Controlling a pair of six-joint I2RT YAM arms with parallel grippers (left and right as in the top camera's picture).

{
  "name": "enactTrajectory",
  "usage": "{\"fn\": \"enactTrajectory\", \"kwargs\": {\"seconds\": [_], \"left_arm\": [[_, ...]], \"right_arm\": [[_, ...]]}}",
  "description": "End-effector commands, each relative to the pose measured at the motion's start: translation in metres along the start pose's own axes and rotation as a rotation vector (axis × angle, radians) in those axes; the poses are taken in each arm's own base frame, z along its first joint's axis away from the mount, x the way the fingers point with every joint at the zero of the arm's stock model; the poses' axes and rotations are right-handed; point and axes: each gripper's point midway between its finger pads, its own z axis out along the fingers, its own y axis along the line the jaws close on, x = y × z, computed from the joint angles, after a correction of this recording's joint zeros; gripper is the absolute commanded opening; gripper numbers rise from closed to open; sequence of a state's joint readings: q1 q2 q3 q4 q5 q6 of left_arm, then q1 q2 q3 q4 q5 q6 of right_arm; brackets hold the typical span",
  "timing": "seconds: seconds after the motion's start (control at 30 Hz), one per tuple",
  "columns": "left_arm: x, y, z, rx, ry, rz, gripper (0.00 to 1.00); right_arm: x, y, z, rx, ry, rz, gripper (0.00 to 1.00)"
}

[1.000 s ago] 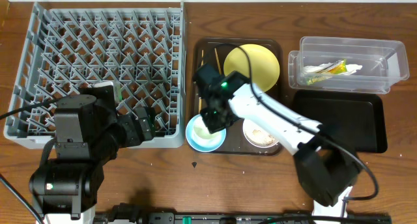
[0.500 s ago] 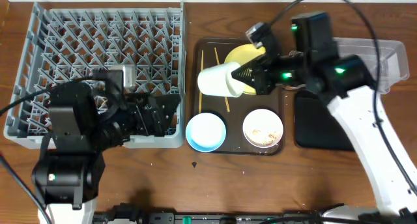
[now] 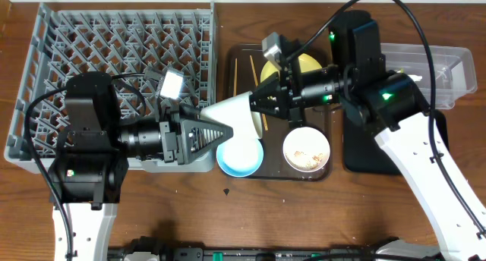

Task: Sort waste into correct bins and load items into the dishwasher
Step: 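Lift the cup and hand it to the left gripper, then place the white cup into the dish rack with the left gripper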

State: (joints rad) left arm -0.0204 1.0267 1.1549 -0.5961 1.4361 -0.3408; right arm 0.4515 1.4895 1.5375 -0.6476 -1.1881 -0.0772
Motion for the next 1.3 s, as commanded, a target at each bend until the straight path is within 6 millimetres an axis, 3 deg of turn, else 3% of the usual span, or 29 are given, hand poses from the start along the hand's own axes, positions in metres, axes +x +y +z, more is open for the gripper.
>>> {"fn": "enactTrajectory", "kwargs": {"seconds": [0.0,0.23,0.33,0.43,0.67,0.87,0.93,1.03,1.13,1.27], "left_arm": [[0.004,-0.020,-0.002,0.087,0.033,0.019,0.77],[0.004,-0.020,-0.002,0.085,0.032,0.021,0.74],[0.003,-0.016,-0.002,0.067,0.024,0.020,0.63],[-0.002,-0.007,-0.001,0.011,-0.001,0.020,0.54],[-0.012,0.016,-0.003,-0.124,-0.061,0.019,0.53],[-0.017,0.044,-0.010,-0.290,-0.117,-0.007,0.52],[-0.015,0.073,-0.022,-0.468,-0.150,-0.041,0.52],[-0.004,0.121,-0.058,-0.803,-0.192,-0.125,0.52],[0.009,0.148,-0.092,-1.053,-0.206,-0.179,0.52],[0.028,0.167,-0.140,-1.355,-0.209,-0.235,0.52]], "right_arm": [[-0.002,0.006,0.006,-0.002,0.005,-0.016,0.01],[0.000,-0.002,0.006,0.043,0.011,0.010,0.01],[0.001,-0.002,0.006,0.043,0.014,0.016,0.02],[0.001,-0.002,0.006,0.043,0.014,0.016,0.18],[0.002,-0.002,0.006,0.046,0.017,0.024,0.17],[0.012,-0.036,-0.009,0.233,0.036,0.106,0.35],[0.017,-0.048,-0.017,0.298,0.044,0.144,0.41],[0.027,-0.061,-0.028,0.376,0.064,0.203,0.45],[0.039,-0.068,-0.034,0.430,0.096,0.252,0.45],[0.057,-0.075,-0.041,0.501,0.151,0.312,0.46]]}}
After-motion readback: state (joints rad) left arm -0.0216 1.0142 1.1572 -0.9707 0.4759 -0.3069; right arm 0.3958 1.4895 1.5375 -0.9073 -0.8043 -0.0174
